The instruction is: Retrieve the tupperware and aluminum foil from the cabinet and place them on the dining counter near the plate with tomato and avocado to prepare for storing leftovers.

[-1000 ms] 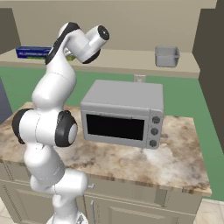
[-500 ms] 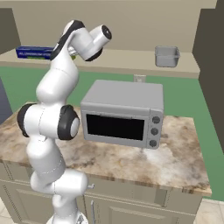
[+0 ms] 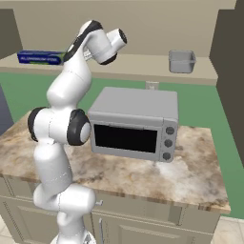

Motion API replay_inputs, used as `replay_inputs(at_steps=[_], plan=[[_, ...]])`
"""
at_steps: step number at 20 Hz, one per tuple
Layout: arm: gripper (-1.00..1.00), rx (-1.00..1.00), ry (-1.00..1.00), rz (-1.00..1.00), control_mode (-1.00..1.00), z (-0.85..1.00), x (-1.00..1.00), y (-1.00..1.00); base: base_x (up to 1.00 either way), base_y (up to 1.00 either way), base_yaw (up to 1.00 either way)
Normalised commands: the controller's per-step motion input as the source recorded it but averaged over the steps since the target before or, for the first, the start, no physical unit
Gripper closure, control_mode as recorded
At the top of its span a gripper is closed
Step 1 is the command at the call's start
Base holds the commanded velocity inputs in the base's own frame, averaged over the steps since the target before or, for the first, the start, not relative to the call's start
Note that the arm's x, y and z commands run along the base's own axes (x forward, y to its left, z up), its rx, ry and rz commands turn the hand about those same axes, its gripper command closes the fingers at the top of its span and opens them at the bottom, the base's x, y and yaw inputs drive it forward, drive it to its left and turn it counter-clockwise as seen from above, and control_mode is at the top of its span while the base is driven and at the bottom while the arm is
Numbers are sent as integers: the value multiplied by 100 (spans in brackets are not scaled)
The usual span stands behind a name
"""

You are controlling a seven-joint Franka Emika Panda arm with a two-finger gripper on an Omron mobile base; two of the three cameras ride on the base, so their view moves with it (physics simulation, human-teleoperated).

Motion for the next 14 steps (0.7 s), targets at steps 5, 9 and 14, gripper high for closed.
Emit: replay_inputs(at_steps=[5,9,14], plan=[[-100,0,0,18,-100,0,22,10,0,0,0],[-100,0,0,15,-100,0,14,25,0,0,0],[-100,-1,0,11,-100,0,4,21,0,0,0]])
